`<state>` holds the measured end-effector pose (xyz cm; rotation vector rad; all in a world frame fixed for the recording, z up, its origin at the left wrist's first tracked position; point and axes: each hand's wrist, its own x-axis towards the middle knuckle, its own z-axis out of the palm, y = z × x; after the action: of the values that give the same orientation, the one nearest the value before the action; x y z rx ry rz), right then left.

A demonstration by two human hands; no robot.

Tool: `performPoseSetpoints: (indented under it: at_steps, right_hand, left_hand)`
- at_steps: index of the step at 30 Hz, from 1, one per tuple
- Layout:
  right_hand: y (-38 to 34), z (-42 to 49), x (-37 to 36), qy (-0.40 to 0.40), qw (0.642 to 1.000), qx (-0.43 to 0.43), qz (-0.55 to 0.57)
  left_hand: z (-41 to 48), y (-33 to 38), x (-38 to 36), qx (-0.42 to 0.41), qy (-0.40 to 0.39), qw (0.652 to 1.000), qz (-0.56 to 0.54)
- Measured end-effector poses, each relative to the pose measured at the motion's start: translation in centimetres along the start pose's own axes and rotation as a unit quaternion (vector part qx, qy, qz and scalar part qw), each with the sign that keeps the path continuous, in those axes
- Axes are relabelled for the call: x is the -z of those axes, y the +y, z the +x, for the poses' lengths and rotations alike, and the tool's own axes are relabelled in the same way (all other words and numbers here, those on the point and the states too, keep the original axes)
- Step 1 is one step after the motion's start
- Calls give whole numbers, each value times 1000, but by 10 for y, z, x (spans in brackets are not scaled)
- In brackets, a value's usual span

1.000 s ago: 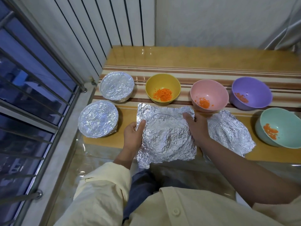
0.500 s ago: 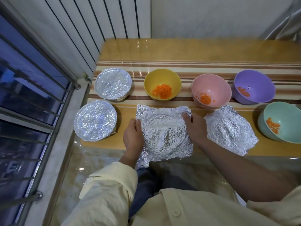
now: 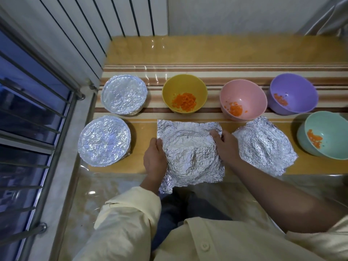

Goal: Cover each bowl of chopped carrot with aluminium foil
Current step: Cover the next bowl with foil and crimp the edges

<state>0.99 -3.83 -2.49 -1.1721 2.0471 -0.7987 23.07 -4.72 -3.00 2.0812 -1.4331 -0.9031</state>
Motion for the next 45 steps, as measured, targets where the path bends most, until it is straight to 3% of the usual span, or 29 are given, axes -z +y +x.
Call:
performPoseSetpoints:
  at_steps: [2,4,7,10,12,14,17,20,22,24,26,29,40,45]
  right_hand:
    - [1,1,-1,-4,1000,-14,16]
    - [1,0,-1,-4,1000,-15,19]
    - [1,-1,0,0,1000,-14,25]
    - [1,0,-1,-2,999,-15,32]
    - [1,-1,-1,-2,999,-14,34]
    - [0,-2,-1,0,999,-13,34]
    - [-4,-4,1,46,998,11,32]
    - [-12,-11,4,151,972,177,-44]
    - [-21,-18,0,108,939,297,-133]
    - [-21,-23,-10,18,902,363,-235]
    - [-16,-25,-19,-50,881,350,-314]
    - [-7,-22,-23,-89,896,288,-327]
    - [-6,-12,-26,-76,945,252,-194]
    - [-7,-10,-27,-46,962,239,-124]
  left_hand:
    - [2,3,-1,20,7,1000,5]
    - [-1,10,0,24,65,998,2]
    - [-4,16,1,-85,174,978,77]
    - [-6,12,-6,-285,118,940,148]
    - [-9,8,-15,-350,35,911,214]
    - [-10,2,-23,-349,-17,902,253]
    - [-10,-3,-28,-333,-37,902,272]
    - [-8,-3,-28,-329,-34,902,278]
    - [-8,-2,-30,-322,-32,904,278]
    - [-8,-2,-32,-319,-30,904,284]
    - [-8,-2,-32,-321,-26,902,287]
    - [-8,-1,-31,-320,-22,903,286]
    - [-2,4,-28,-298,-29,933,199]
    - [-3,5,-25,-243,-28,965,96]
